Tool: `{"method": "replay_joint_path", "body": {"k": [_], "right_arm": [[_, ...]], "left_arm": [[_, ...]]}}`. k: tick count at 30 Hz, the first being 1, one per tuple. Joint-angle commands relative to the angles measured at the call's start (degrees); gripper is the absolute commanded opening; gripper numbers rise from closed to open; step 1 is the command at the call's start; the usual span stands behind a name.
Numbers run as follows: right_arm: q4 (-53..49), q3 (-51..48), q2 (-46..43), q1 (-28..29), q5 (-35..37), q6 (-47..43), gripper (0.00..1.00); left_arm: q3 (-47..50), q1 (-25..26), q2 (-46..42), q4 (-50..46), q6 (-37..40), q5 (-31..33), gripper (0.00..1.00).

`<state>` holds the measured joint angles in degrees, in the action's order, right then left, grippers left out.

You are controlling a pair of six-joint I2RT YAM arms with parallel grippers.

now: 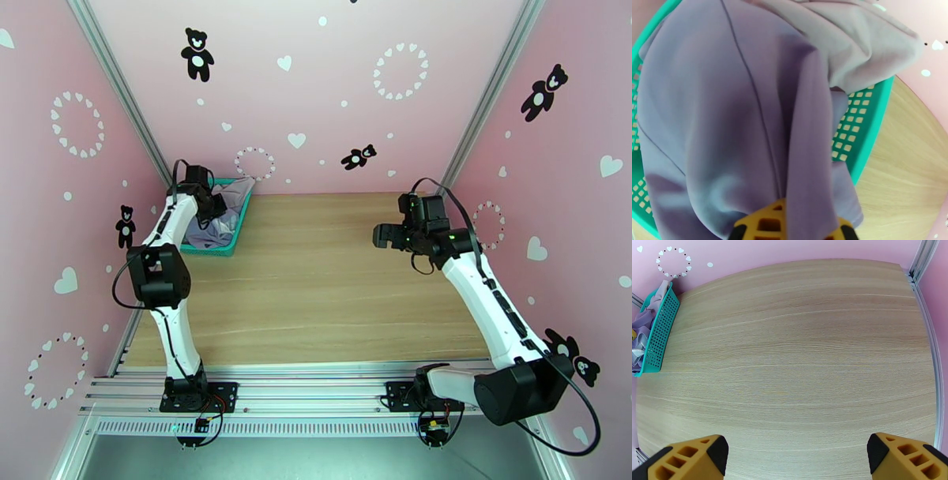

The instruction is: Fold and stack the mixed laundry pile

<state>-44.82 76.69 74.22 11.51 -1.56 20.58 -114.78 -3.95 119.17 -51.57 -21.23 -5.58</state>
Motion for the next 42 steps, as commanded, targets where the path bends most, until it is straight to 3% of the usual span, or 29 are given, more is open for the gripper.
{"method": "replay_joint_path", "body": {"k": [1, 8, 12, 18, 24, 28, 32, 33, 35, 37, 42], "right_arm": [[-1.1, 2.0, -1.9, 0.4, -1.4, 0.0, 0.99], [-0.8, 2.0, -5.4, 0.5, -4.3, 0.9, 0.99], [-0.8, 1.9, -6.8, 0.5, -5.1, 1.0, 0.99], [-1.6, 1.0, -7.8, 0.5, -4.0, 1.0, 0.99], [-1.9, -0.6, -7.6, 0.5, -2.3, 0.8, 0.99], [-2.9, -1.0, -6.5, 0.4, -0.4, 0.4, 0.99], [-4.7, -0.8, -5.1, 0.3, 2.0, -0.3, 0.99], [-5.1, -0.7, -4.8, 0.3, 2.6, -0.3, 0.99], [-6.0, -0.5, -4.2, -0.1, 3.7, -0.6, 0.99], [-6.8, 0.1, -3.6, -0.3, 4.3, -1.2, 0.99], [-5.4, 2.2, 0.0, 0.4, -3.0, -4.3, 0.99]], "left_arm": [[-5.0, 0.2, -8.9, -0.6, 0.6, -0.2, 0.0], [-25.6, 4.4, -12.3, -14.8, 2.4, -3.0, 0.0], [-30.8, 9.3, -14.3, -17.7, 2.1, -6.0, 0.0], [-23.7, 19.9, -18.4, -15.3, 1.0, -8.5, 0.0], [-9.6, 31.2, -18.5, -7.8, -2.0, -6.8, 0.0], [0.8, 37.6, -14.5, -0.4, -4.8, -7.3, 0.0], [2.6, 44.8, -5.5, 2.6, -6.3, -8.2, 0.0], [2.1, 46.3, -3.5, 2.6, -6.3, -8.1, 0.04], [0.3, 49.1, 0.2, 2.1, -6.4, -6.9, 0.66], [-1.1, 50.5, 1.6, 0.8, -6.2, -4.1, 0.98], [-1.2, 49.6, -3.9, -4.3, -6.7, 8.1, 0.99]]}}
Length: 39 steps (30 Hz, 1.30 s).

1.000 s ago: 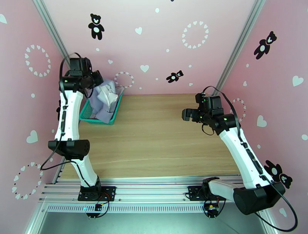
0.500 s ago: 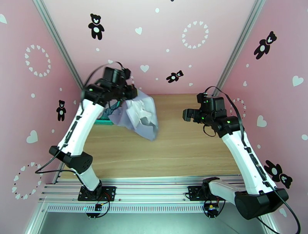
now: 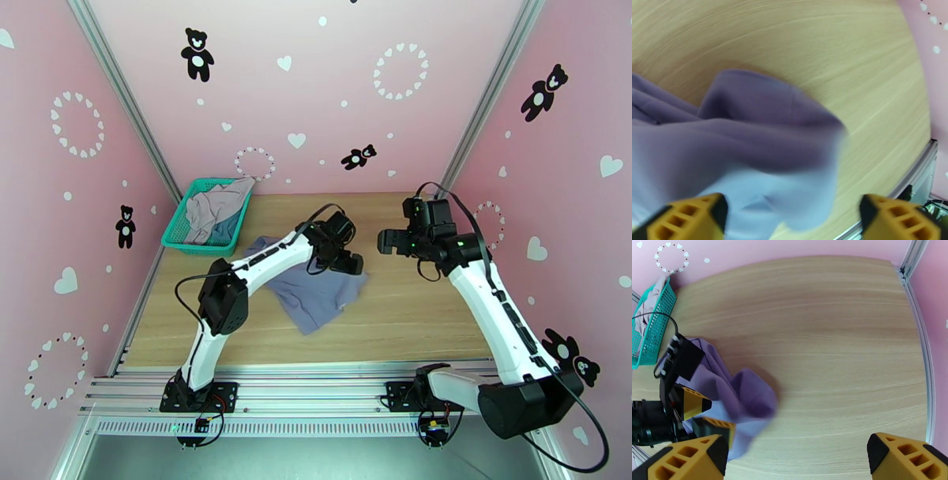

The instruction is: Fold and stack the mixed laundry pile

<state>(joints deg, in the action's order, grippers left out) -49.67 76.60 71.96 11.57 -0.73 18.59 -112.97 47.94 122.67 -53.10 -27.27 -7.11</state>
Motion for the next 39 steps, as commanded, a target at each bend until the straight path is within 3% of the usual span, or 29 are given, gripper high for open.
{"method": "replay_joint_path", "body": {"k": [1, 6, 13, 19, 21, 24, 27, 29, 30, 31, 35, 39], "right_arm": [[0.0, 3.1, 3.8, 1.3, -5.8, -3.0, 0.99], [2.1, 10.1, 15.4, 9.9, -8.3, -6.0, 0.99], [1.7, 27.0, 37.5, 23.5, -10.5, -12.6, 0.99], [-2.4, 42.4, 55.7, 29.0, -8.6, -16.5, 0.98], [-4.2, 47.4, 61.2, 29.4, -6.5, -16.6, 0.94], [-5.6, 53.0, 67.7, 29.6, -2.7, -16.1, 0.85], [-5.3, 55.3, 70.6, 29.6, 1.7, -14.8, 0.66], [-4.5, 55.2, 70.1, 29.6, 3.8, -13.7, 0.43], [-4.2, 55.2, 69.5, 29.7, 4.7, -13.3, 0.17], [-3.9, 55.1, 68.5, 29.6, 5.8, -12.6, 0.0], [-2.6, 52.2, 61.5, 29.6, 8.1, -11.8, 0.0], [2.7, 39.8, 47.6, 29.6, 10.8, -11.5, 0.0]], "left_arm": [[-2.2, -2.9, -9.8, -3.8, -1.1, 12.3, 0.99], [8.4, -10.5, -23.7, -6.1, -4.0, 18.0, 0.99], [30.0, -24.6, -39.0, -1.5, -6.7, 11.5, 0.99], [36.0, -28.4, -44.5, -0.9, -6.2, 9.4, 0.99], [36.8, -28.8, -45.3, -0.9, -6.1, 9.0, 0.99], [37.3, -29.0, -46.1, -0.8, -5.9, 8.3, 0.99], [37.4, -29.0, -46.8, -1.0, -5.5, 7.9, 0.99], [37.6, -29.0, -47.2, -1.1, -5.4, 7.7, 0.99], [37.7, -29.0, -47.4, -1.1, -5.3, 7.7, 0.98], [37.9, -29.0, -47.6, -1.1, -5.3, 7.6, 0.98], [38.2, -29.0, -47.7, -1.1, -5.2, 7.4, 0.96], [39.2, -29.0, -46.8, -0.2, -5.3, 5.9, 0.91]]}}
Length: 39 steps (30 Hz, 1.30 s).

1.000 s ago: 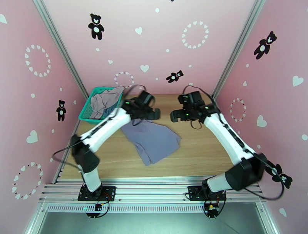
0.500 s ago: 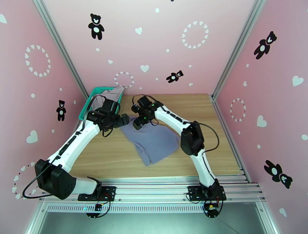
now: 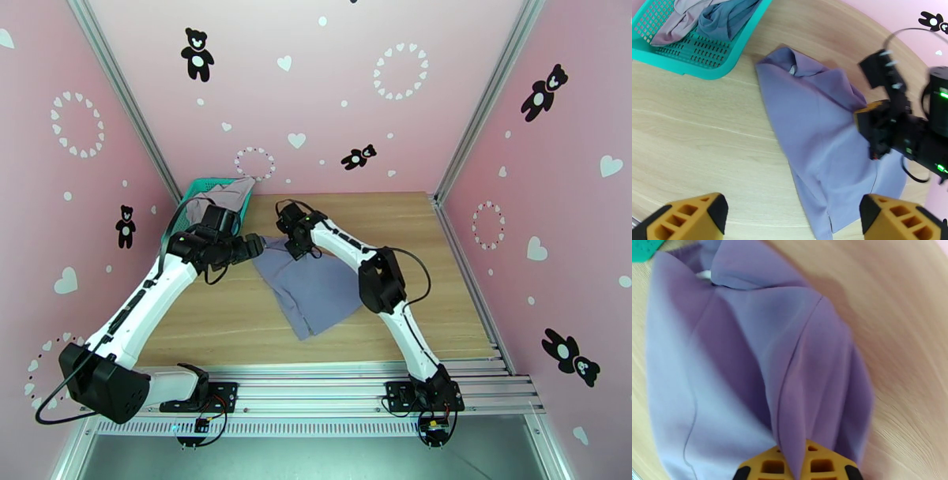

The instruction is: Fold and stack the mixed laundry pile

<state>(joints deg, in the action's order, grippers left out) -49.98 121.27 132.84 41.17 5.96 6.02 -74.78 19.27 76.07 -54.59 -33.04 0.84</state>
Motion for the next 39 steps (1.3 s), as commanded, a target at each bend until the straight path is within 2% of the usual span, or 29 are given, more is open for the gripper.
{"method": "replay_joint_path", "body": {"k": [1, 5, 9, 15, 18, 23, 27, 30, 34, 39], "right_arm": [[4.6, -8.9, -17.5, -0.1, 4.7, 1.2, 0.0], [9.7, -24.1, -32.4, -0.3, 4.4, 1.0, 0.0], [13.7, -40.2, -44.3, -0.9, 1.2, 0.7, 0.0], [25.6, -64.5, -55.5, -0.1, -12.3, 2.7, 0.02], [31.7, -71.7, -59.4, 1.2, -16.2, 5.2, 0.02], [34.9, -74.5, -63.3, 1.4, -18.0, 7.1, 0.0], [31.4, -72.0, -65.4, 1.4, -16.0, 5.0, 0.0], [29.1, -70.6, -66.0, 1.2, -15.2, 3.7, 0.0], [28.2, -70.6, -66.1, 0.8, -15.2, 3.7, 0.0], [28.3, -71.3, -66.8, 0.7, -15.1, 5.1, 0.0]], "left_arm": [[1.2, -0.3, 0.2, 1.6, 0.3, -2.6, 0.91], [1.2, 0.1, 2.6, 3.0, 0.1, -4.2, 0.89], [0.0, 2.2, 5.9, 3.8, 0.1, -4.3, 0.88], [-1.0, 4.7, 9.1, 5.0, -0.4, -3.1, 0.87], [-0.8, 5.0, 9.4, 5.3, -1.0, -2.3, 0.87], [-1.1, 5.1, 9.9, 5.7, -1.3, -2.5, 0.87], [-5.2, 5.5, 14.3, 7.4, 0.3, -6.1, 0.89], [-12.4, 5.8, 22.2, 8.3, 2.3, -9.6, 0.91], [-25.7, 7.1, 37.3, 8.3, 6.7, -14.3, 0.97], [-42.7, 7.5, 53.7, 2.1, 10.9, -8.8, 0.99]]}}
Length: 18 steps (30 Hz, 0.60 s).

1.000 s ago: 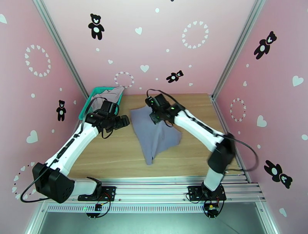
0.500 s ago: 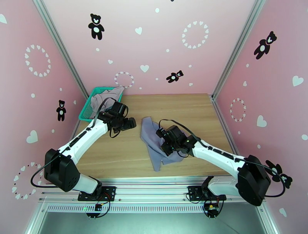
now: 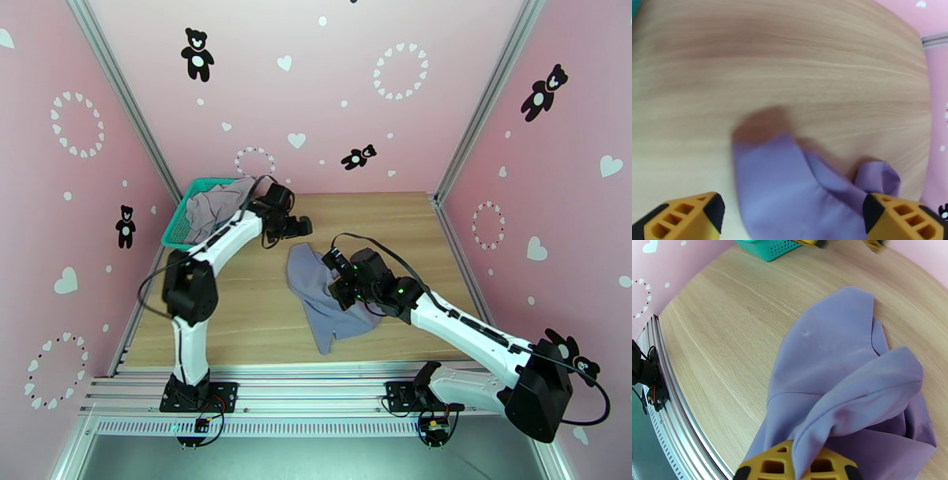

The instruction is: Fold and stack the mixed laundry pile

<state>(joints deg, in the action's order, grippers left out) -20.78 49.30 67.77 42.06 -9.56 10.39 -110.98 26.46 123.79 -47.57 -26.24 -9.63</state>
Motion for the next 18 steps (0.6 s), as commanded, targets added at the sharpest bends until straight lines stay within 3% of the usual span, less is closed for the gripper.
{"method": "replay_joint_path", "body": {"k": [1, 4, 8, 18], "right_arm": [[-0.8, 0.5, -2.0, -0.2, 0.5, 0.9, 0.0], [-0.9, 0.5, -2.9, -0.2, 0.9, 1.1, 0.0], [-1.1, 0.7, -3.4, -0.4, 1.6, 1.0, 0.0], [-0.7, 1.2, -2.0, -0.8, 2.2, 1.3, 0.0]], "left_arm": [[-10.0, 0.3, 9.1, -6.9, 4.8, 2.1, 0.99], [-15.2, 0.4, 14.6, -9.3, 5.6, 0.0, 0.99], [-14.1, 0.5, 16.4, -9.8, 5.5, -0.6, 0.98], [-4.2, 0.5, 10.2, -7.1, 5.2, 0.9, 0.84]]}}
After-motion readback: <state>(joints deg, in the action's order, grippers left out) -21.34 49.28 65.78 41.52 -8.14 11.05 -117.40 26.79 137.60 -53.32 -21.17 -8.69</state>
